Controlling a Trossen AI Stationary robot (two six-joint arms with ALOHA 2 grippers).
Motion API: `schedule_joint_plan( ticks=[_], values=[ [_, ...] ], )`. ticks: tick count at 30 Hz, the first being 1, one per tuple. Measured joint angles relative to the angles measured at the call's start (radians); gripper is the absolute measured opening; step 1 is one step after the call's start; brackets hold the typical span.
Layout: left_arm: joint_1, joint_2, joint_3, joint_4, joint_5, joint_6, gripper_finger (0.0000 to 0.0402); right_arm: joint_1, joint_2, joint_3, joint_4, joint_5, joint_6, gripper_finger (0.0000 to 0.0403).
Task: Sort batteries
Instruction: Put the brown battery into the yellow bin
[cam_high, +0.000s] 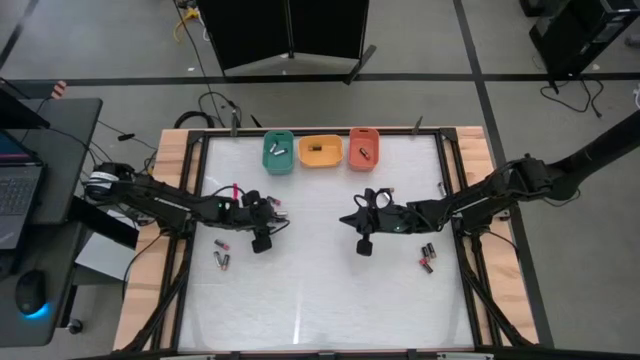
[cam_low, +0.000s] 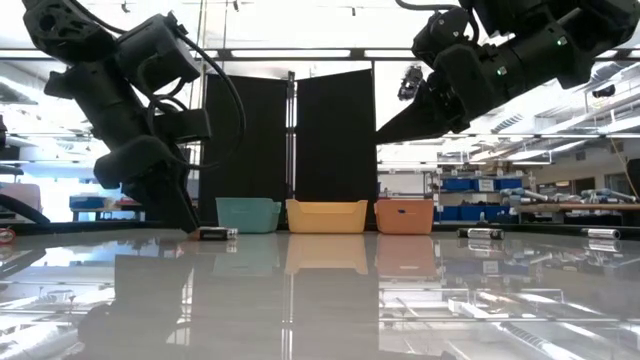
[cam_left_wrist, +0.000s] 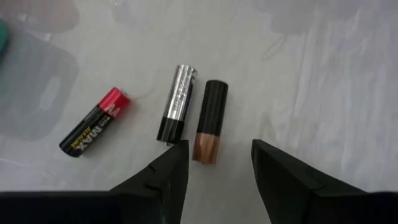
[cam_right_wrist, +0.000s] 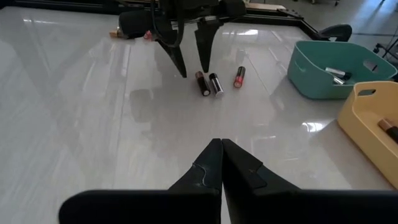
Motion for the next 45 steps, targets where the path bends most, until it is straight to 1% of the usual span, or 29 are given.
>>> schedule_joint_plan(
  ticks=[5,11,14,17,20,25,32,34,40,41,45],
  values=[
    [0.000,0.000,0.000,0.005,0.021,0.001,0.0161,0.000,0.000,0.000,0.000,0.000,0.000,0.0013],
    [0.000,0.002,0.000,0.006,0.049,0.016,0.0124,0.000,0.000,0.000,0.000,0.000,0.000,0.0013],
    [0.000,0.025,0.000,0.024,0.060,0.018,0.0109,0.000,0.000,0.000,0.000,0.000,0.000,0.0013],
    [0.000,0.066,0.000,0.064,0.078,0.017,0.0103,0.000,0.000,0.000,0.000,0.000,0.000,0.0014],
    [0.000,0.096,0.000,0.108,0.079,0.013,0.0102,0.001,0.000,0.000,0.000,0.000,0.000,0.0013],
    [0.001,0.101,0.000,0.136,0.088,-0.032,0.0102,0.001,0.000,0.000,-0.001,0.000,0.001,0.0014],
    [-0.001,0.104,0.002,0.215,0.199,-0.114,0.0102,0.001,0.001,0.000,-0.001,0.000,0.004,0.0013],
    [-0.001,0.104,0.002,0.230,0.208,-0.146,0.0103,0.001,0.001,0.000,-0.001,0.000,0.008,0.0014],
    [-0.001,0.104,0.002,0.249,0.206,-0.216,0.0125,0.001,0.001,0.000,-0.001,-0.001,0.008,0.0014],
    [-0.002,0.104,0.002,0.257,0.206,-0.216,0.0130,0.001,0.001,0.000,-0.001,-0.005,0.008,0.0013],
    [-0.003,0.103,0.003,0.295,0.206,-0.182,0.0141,-0.004,0.001,0.000,-0.001,-0.083,0.035,0.0019]
  ],
)
